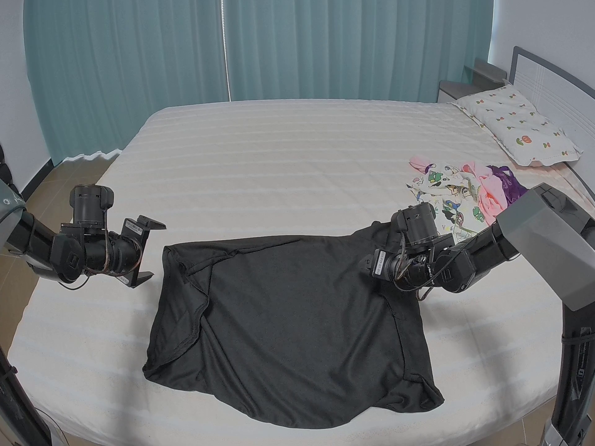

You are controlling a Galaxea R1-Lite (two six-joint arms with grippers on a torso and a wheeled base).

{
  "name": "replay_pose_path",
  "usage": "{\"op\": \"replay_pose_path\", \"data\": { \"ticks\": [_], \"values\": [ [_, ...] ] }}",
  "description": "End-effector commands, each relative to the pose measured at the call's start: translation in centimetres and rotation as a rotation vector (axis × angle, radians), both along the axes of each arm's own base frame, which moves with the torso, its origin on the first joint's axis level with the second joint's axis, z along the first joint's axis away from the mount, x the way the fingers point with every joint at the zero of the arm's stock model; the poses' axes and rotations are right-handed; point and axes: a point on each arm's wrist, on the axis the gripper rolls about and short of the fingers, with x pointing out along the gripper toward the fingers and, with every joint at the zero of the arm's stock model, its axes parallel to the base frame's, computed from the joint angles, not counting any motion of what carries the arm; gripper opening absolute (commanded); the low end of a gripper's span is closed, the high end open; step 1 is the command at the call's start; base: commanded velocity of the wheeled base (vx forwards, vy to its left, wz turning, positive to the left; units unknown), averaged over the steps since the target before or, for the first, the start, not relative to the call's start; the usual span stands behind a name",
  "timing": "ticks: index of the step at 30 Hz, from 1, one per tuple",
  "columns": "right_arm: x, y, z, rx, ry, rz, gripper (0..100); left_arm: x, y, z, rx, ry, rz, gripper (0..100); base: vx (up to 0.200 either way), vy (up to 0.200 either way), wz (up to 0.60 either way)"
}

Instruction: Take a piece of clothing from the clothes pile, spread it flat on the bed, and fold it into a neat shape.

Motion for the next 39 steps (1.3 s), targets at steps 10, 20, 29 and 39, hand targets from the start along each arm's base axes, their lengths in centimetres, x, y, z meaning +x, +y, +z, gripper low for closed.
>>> {"op": "replay_pose_path", "data": {
  "ticks": [10, 20, 29, 39],
  "values": [
    [-0.1, -0.5, -1.4, -0.069, 0.041, -0.04, 0, -0.5, 0.0, -0.3, -0.005, 0.011, 0.004, 100, 0.0, 0.0, 0.0],
    [-1.6, -5.4, 2.2, -0.003, 0.021, -0.101, 0, -0.8, -0.1, -0.9, -0.016, 0.035, -0.003, 100, 0.0, 0.0, 0.0],
    [-2.0, -12.9, 2.1, 0.079, 0.045, -0.179, 0, -1.3, -0.4, -1.1, -0.042, 0.051, -0.045, 100, 0.0, 0.0, 0.0],
    [-0.7, -16.7, 0.3, 0.152, -0.015, -0.204, 0, -1.4, -0.8, -1.4, -0.042, 0.06, -0.057, 100, 0.0, 0.0, 0.0]
  ]
}}
